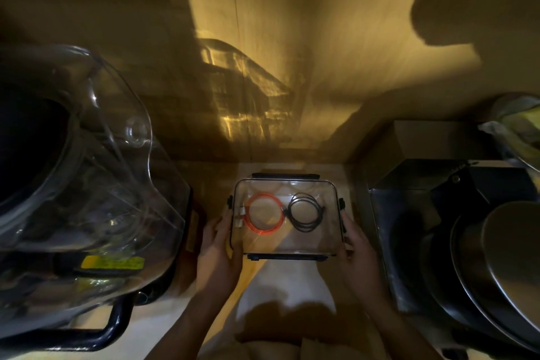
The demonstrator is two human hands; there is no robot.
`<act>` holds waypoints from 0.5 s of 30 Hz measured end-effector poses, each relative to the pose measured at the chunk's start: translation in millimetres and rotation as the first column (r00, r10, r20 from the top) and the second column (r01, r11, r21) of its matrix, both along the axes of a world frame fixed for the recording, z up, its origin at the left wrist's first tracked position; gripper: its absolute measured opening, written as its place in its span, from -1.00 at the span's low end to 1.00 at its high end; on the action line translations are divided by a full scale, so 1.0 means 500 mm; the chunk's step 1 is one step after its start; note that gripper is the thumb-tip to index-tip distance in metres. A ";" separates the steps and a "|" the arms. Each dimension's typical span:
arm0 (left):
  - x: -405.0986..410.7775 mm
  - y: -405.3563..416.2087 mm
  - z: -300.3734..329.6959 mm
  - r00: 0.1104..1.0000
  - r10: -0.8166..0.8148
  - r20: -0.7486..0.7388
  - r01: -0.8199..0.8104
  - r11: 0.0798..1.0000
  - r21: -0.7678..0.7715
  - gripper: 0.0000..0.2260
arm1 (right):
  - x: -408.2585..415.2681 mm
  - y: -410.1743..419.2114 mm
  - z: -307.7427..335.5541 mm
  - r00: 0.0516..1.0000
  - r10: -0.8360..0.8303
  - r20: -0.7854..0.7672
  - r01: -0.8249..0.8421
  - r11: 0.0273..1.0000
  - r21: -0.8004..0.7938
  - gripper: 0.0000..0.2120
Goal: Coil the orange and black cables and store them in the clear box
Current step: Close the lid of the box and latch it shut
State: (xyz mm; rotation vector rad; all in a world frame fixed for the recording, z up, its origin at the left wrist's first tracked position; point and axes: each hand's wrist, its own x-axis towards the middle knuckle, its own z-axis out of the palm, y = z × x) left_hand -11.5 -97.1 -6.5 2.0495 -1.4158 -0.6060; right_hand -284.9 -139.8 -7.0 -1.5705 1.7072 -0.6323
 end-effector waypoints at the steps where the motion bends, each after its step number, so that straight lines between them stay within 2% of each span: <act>1: -0.001 0.003 0.000 1.000 -0.021 0.021 0.021 1.000 0.003 -0.45 | 0.000 0.004 -0.003 0.998 0.024 -0.054 -0.025 1.000 -0.019 -0.42; 4: -0.001 0.008 -0.006 0.998 -0.028 0.050 0.025 0.997 0.070 -0.43 | 0.003 0.010 -0.010 0.990 0.010 -0.143 -0.007 1.000 0.025 -0.46; 11: 0.009 0.008 -0.016 0.999 0.026 0.022 -0.029 0.986 0.164 -0.38 | -0.005 0.006 -0.018 0.990 -0.050 -0.130 0.061 0.995 0.077 -0.42; 15: 0.013 0.000 -0.020 0.999 0.030 -0.012 -0.027 0.976 0.214 -0.36 | -0.011 0.001 -0.036 0.991 -0.072 -0.109 0.084 0.990 0.111 -0.48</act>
